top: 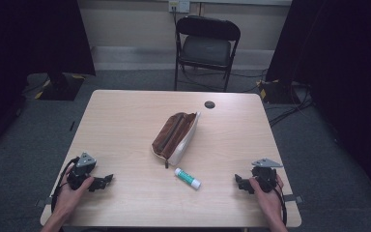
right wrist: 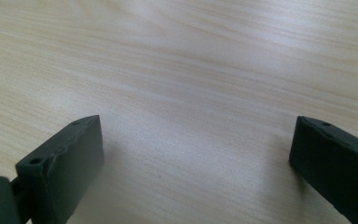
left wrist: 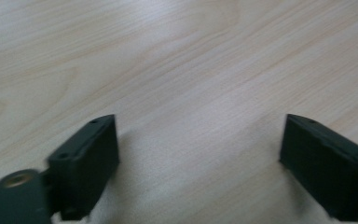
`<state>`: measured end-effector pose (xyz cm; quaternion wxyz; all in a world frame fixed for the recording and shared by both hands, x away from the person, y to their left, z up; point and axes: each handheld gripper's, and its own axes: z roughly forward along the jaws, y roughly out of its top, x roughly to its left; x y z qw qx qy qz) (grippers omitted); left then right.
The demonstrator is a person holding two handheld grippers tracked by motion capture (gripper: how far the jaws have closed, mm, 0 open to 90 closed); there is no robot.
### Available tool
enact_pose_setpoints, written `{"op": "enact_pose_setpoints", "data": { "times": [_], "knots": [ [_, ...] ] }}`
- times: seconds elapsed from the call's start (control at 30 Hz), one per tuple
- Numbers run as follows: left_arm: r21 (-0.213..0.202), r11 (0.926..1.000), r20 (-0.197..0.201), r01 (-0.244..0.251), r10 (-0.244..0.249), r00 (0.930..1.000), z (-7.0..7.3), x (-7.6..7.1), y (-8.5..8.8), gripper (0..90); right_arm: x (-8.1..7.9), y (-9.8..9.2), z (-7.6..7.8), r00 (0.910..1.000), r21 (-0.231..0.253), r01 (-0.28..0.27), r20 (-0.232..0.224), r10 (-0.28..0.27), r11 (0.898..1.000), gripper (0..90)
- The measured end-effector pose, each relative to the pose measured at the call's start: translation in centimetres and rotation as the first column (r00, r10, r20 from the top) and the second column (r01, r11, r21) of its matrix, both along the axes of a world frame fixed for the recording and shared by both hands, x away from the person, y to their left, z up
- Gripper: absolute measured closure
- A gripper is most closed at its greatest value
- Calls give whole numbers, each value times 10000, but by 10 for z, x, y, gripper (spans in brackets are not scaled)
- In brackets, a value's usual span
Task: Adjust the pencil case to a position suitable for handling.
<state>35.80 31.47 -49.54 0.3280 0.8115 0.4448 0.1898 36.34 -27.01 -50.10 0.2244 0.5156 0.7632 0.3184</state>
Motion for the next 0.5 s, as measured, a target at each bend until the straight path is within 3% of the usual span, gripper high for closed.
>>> {"op": "enact_pose_setpoints", "data": {
  "times": [0.03, 0.07, 0.23, 0.33, 0.5],
  "knots": [
    [0, 10000, 1, 5, -5, 10000, 0, 0, -1, 184, 0, 0, 0, 10000, 0, 2, 0, -2, 10000, 18],
    [-383, 9989, -70, 267, -270, 9996, 3, 0, -1, 179, 0, 0, 0, 10000, -4, 1, 2, -1, 10000, 19],
    [-374, 9973, 349, 639, -626, 9974, 18, 2, -13, 200, 1, 0, 0, 10000, -13, -24, 10, 24, 10000, 12],
    [-135, 9933, 596, 1152, -1142, 9917, 30, 7, -31, 217, 1, 0, 0, 10000, -13, -59, -13, 59, 10000, 6],
    [-715, 9782, 1053, 1948, -1868, 9767, 48, 22, -64, 213, 2, 0, 0, 10000, -16, -60, -16, 60, 10000, 6]
  ]
}}
